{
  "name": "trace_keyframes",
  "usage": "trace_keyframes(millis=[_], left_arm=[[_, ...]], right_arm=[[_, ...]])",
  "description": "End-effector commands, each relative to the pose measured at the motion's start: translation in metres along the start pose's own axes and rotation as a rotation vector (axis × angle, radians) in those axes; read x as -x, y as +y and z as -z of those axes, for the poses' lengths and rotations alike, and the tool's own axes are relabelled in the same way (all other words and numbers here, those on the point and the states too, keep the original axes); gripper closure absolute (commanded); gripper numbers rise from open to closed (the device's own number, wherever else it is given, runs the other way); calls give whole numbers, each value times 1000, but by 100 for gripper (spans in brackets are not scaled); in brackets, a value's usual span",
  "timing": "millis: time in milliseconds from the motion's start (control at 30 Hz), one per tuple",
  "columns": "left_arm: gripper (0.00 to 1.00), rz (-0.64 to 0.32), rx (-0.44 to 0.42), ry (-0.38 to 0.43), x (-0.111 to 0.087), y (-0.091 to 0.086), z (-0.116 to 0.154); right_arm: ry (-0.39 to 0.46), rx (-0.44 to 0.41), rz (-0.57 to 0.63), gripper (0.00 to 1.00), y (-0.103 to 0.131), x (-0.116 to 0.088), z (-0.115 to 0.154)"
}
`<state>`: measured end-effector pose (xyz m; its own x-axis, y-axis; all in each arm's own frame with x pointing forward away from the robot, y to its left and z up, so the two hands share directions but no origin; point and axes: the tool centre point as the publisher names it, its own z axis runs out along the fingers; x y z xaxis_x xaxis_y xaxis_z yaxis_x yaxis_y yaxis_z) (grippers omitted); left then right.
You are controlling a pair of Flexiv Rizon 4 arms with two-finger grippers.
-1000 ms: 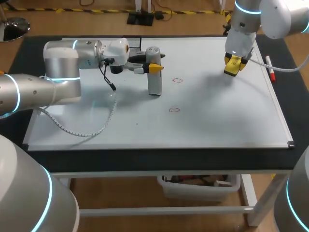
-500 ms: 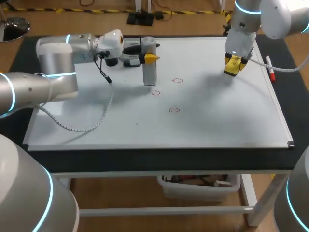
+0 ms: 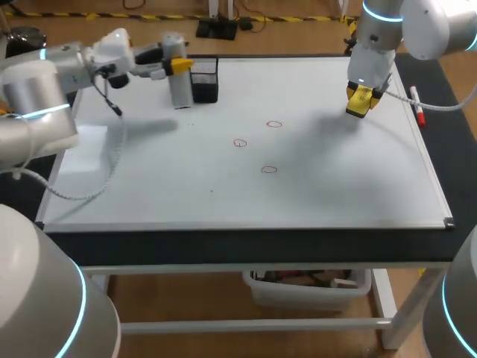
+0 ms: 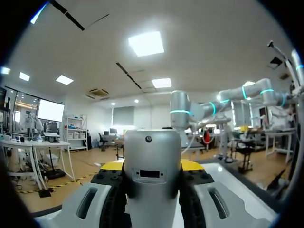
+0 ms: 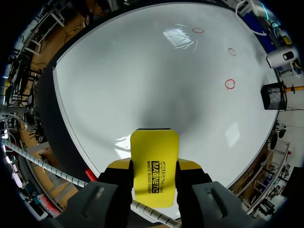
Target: Pick up the inspection probe, press it on each red-marked spot on the whiteboard one by one, put down the probe, pick up the eraser, and wipe off all the red marks.
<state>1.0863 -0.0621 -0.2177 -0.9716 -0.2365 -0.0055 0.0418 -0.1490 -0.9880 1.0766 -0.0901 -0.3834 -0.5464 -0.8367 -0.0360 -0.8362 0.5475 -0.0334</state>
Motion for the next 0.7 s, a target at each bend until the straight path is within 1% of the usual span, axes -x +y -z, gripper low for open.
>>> trace_keyframes(millis=[33, 167, 367, 567, 700], left_arm=[[100, -3, 8, -111, 1, -13, 50], [100, 6, 10, -167, 15, -15, 79], [100, 6, 30, -212, 30, -12, 111], [100, 12, 33, -245, 39, -10, 133], [100, 9, 36, -263, 43, -12, 144]], right_arm=[[4, -2, 2, 100, -1, 0, 1], [4, -2, 2, 100, -1, 0, 1], [4, -2, 2, 100, -1, 0, 1], [4, -2, 2, 100, -1, 0, 1], [4, -2, 2, 100, -1, 0, 1]])
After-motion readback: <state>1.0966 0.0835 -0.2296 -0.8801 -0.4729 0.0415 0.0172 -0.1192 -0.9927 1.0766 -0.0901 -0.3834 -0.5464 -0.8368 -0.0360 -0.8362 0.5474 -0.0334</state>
